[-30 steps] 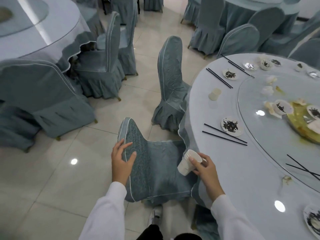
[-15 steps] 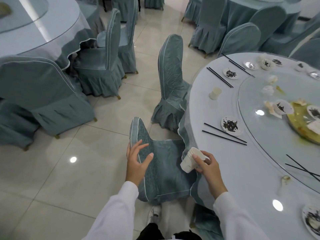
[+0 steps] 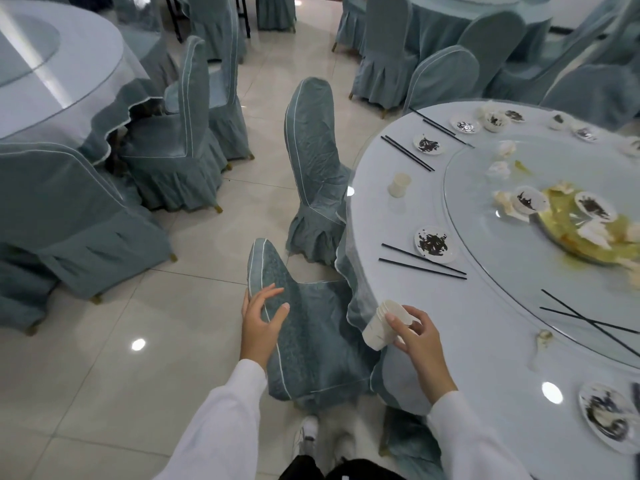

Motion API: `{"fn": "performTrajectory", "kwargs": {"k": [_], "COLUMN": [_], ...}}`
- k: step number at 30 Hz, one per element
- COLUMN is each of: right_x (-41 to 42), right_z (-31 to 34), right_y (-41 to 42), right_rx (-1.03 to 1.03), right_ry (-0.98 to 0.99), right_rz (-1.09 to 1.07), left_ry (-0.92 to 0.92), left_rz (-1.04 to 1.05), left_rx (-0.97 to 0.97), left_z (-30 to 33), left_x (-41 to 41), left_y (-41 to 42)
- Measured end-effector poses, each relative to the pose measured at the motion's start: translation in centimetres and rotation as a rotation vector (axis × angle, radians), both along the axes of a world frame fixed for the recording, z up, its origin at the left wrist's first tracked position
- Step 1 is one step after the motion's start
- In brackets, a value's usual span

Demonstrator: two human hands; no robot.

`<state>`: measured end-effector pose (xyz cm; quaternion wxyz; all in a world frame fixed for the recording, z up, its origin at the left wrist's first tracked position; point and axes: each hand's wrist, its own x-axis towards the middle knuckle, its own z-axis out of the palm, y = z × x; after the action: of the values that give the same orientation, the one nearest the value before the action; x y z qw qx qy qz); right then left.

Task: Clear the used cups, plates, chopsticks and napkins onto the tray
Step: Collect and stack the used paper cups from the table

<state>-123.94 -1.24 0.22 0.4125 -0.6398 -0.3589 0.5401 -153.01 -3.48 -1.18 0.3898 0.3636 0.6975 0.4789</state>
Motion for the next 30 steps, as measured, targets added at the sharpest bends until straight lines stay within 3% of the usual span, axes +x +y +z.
{"fn": "performTrajectory", "kwargs": {"k": [4, 9, 14, 23, 30], "right_x": [1.0, 1.9, 1.6, -2.0, -8.5], "right_z": [0.3, 0.1, -1.1, -1.7, -1.4], "right_y": [-0.3, -0.3, -0.2, 1.1, 3.6], "right_rx": [0.006, 0.018, 0.002, 0.009, 0.086], "right_ry": [0.017, 0.084, 0.153, 0.133, 0.055], "right_rz": [0.005, 0.007, -0.022, 0.017, -0.001], "left_ry": [0.021, 0.195, 0.448, 0.289, 0.164], "left_rz": [0.044, 0.069, -0.171, -0.17, -0.29], "left_rx": [-0.062, -0.095, -0.149, -0.013, 0.059], "left_z": [0.7, 1.8, 2.9, 5.3, 5.4], "left_x": [0.4, 1.9, 2.1, 0.6, -5.8], "left_y": [0.2, 0.0, -0.1, 0.0, 4.1]}}
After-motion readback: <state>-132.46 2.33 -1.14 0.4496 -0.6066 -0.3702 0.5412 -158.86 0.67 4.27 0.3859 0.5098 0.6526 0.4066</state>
